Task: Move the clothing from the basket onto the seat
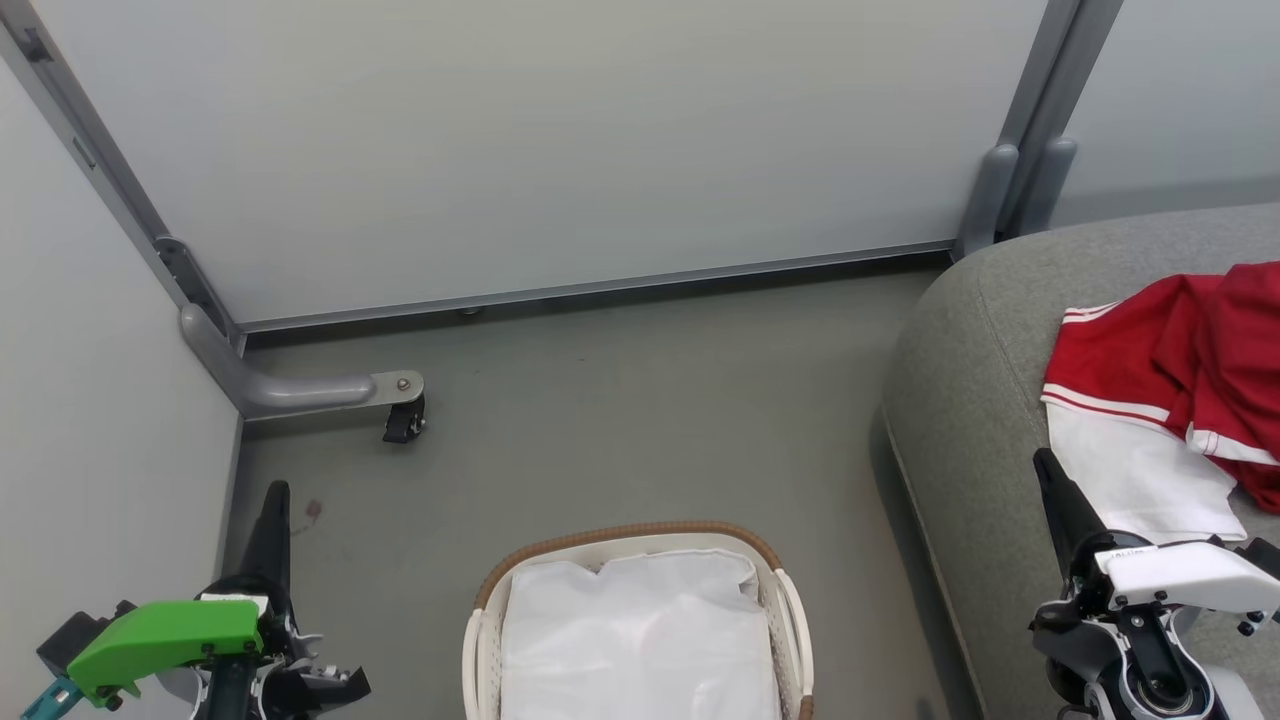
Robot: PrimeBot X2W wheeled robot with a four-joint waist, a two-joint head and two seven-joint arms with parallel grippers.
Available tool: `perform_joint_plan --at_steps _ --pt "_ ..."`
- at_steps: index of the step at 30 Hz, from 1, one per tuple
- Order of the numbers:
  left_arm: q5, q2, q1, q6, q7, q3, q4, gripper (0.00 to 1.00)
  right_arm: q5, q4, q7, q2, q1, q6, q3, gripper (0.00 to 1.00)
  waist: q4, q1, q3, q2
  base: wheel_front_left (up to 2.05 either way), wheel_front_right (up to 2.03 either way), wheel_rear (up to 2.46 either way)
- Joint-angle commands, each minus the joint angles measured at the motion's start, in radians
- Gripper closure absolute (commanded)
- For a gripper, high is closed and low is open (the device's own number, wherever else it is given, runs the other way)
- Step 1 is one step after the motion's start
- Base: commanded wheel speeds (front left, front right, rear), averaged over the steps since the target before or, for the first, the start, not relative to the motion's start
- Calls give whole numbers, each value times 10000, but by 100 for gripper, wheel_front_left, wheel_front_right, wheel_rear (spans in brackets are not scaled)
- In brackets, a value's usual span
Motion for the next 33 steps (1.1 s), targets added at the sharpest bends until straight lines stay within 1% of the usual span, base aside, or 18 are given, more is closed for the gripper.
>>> perform_joint_plan --at_steps 1,14,33 --pt "-216 57 -184 -73 65 71 -78 100 221 -99 80 -64 104 -6 -51 100 -3 0 -1 0 0 0 0" --pt "-938 63 -208 -97 297 170 -221 100 1061 -244 293 -70 149 -5 -151 100 -38 0 -15 0 0 0 0" --pt "-902 62 -198 -88 288 161 -203 100 1013 -229 287 -70 147 -5 -144 100 -38 0 -15 0 0 0 0"
